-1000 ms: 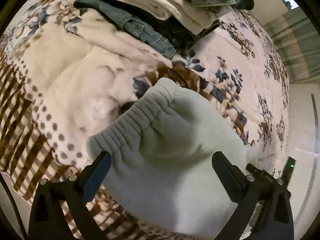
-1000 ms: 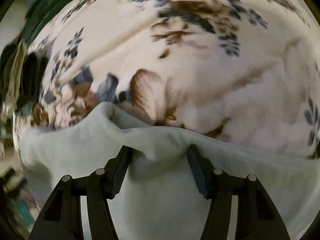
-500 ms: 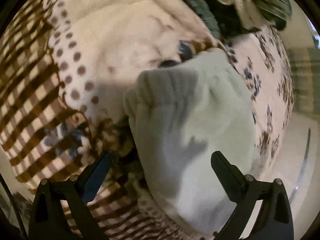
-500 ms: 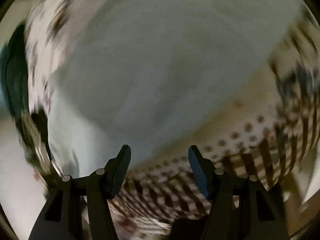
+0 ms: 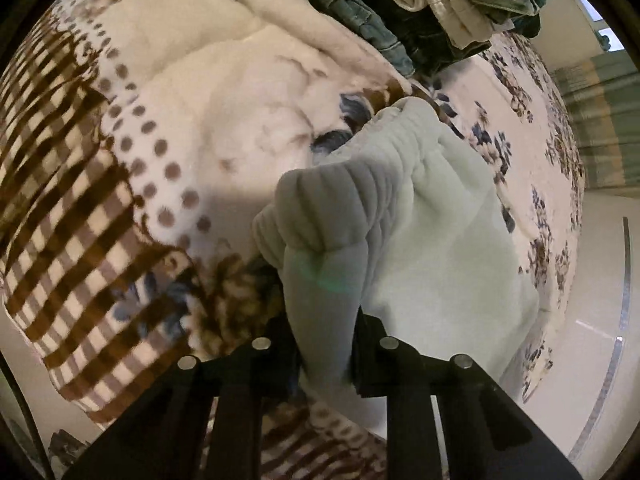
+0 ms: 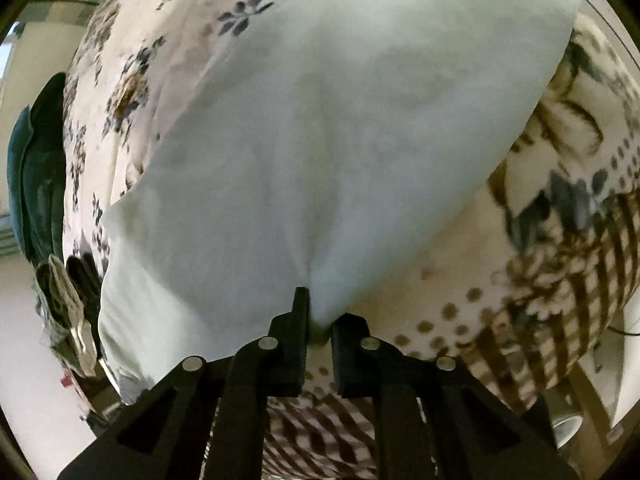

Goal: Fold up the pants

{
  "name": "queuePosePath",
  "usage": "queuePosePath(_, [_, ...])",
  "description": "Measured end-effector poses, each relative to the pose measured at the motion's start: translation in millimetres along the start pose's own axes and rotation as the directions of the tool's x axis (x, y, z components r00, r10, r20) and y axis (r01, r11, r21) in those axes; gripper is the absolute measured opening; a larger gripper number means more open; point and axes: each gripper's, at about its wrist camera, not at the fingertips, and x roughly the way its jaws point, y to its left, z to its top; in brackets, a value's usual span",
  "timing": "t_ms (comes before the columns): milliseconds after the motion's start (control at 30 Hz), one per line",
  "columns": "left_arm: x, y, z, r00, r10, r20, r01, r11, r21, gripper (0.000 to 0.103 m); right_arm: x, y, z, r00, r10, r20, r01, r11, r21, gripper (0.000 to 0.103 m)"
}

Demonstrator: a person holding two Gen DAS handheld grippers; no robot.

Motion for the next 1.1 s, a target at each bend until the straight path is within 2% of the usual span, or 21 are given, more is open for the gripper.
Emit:
queuePosePath(133, [24,10,9,0.999,0.019,-0.039,-0.02,1.0,-0.013,0.02,12,-13,3,0.997,-0.05,-0.053,0.049,0.998,-0.036,0.009])
queuePosePath(167, [36,19,12,0.998,0.026,-0.064,-0.029,0.999,-0.045,0.024,21,-14,5,0.995,-0.062,-0.073,0.059,0.998,-0.037,0.01])
queuePosePath(200, [38,23,12,0.997,0.021,-0.076,-0.027,0.997,-0.079,0.035,31,-14,7,0.993,-0.069,-0.098,0.064,0.997,-0.047,0.012])
queuePosePath(267, [32,25,10,0.996,0.006,-0.094,-0.016,0.994,-0.105,0.042,39,-10,13,0.988,-0.093,-0.121,0.081,0.992,-0.094,0.019])
queuePosePath(300, [25,22,6,0.996,-0.005,-0.095,-0.004,0.995,-0.098,0.044,38,-8,14,0.988,-0.087,-0.129,0.074,0.992,-0.103,0.025])
queuePosePath(333, [16,19,2,0.996,-0.018,-0.09,0.01,0.996,-0.089,0.048,35,-6,15,0.988,-0.065,-0.138,0.05,0.993,-0.107,0.042])
queuePosePath(367, [5,13,-4,0.996,-0.03,-0.079,0.024,0.997,-0.073,0.063,31,-4,15,0.989,-0.031,-0.143,0.016,0.994,-0.107,0.052])
queuePosePath(400, [-6,6,-10,0.997,-0.041,-0.068,0.037,0.998,-0.05,0.078,24,-4,13,0.99,0.019,-0.139,-0.033,0.995,-0.098,0.069])
queuePosePath(433, [-14,0,-13,0.997,-0.051,-0.06,0.049,0.998,-0.029,0.084,18,-3,13,0.99,0.065,-0.125,-0.076,0.993,-0.093,0.074])
queuePosePath(500, [-26,-20,-10,0.997,-0.065,-0.032,0.066,0.997,0.043,0.093,6,-1,12,0.99,0.106,-0.098,-0.115,0.99,-0.085,0.074])
queuePosePath(600, [-32,-54,11,0.996,-0.062,0.062,0.052,0.986,0.159,0.095,3,0,18,0.987,0.136,-0.09,-0.142,0.988,-0.06,0.074])
queuePosePath(667, [-21,-75,37,0.993,-0.074,0.095,0.054,0.98,0.194,0.095,5,4,23,0.988,0.135,-0.079,-0.139,0.989,-0.045,0.074])
queuePosePath(700, [-13,-81,49,0.992,-0.08,0.094,0.059,0.977,0.203,0.095,6,5,23,0.989,0.128,-0.069,-0.131,0.991,-0.041,0.074])
queuePosePath(767, [16,-95,77,0.997,-0.04,0.073,0.024,0.978,0.207,0.095,6,15,24,0.994,0.109,-0.021,-0.11,0.993,-0.038,0.074])
queuePosePath(833, [47,-96,95,0.997,0.071,0.023,-0.075,0.975,0.208,0.095,4,18,21,0.995,0.099,0.025,-0.098,0.995,-0.037,0.074])
queuePosePath(900, [73,-88,111,0.985,0.173,0.023,-0.174,0.96,0.218,0.096,2,24,20,0.995,0.078,0.062,-0.075,0.996,-0.049,0.074])
queuePosePath(933, [81,-80,118,0.98,0.199,0.013,-0.197,0.958,0.21,0.096,4,30,22,0.995,0.071,0.072,-0.068,0.996,-0.052,0.074])
queuePosePath(967, [88,-69,123,0.985,0.173,-0.02,-0.166,0.969,0.183,0.103,4,32,22,0.995,0.067,0.079,-0.063,0.997,-0.053,0.074])
queuePosePath(1033, [95,-46,126,0.991,0.12,-0.061,-0.114,0.988,0.101,0.103,7,29,24,0.995,0.066,0.07,-0.064,0.997,-0.037,0.074])
queuePosePath(1100, [87,-45,120,0.994,0.098,-0.055,-0.093,0.992,0.082,0.103,9,23,26,0.995,0.087,0.053,-0.086,0.996,-0.007,0.074])
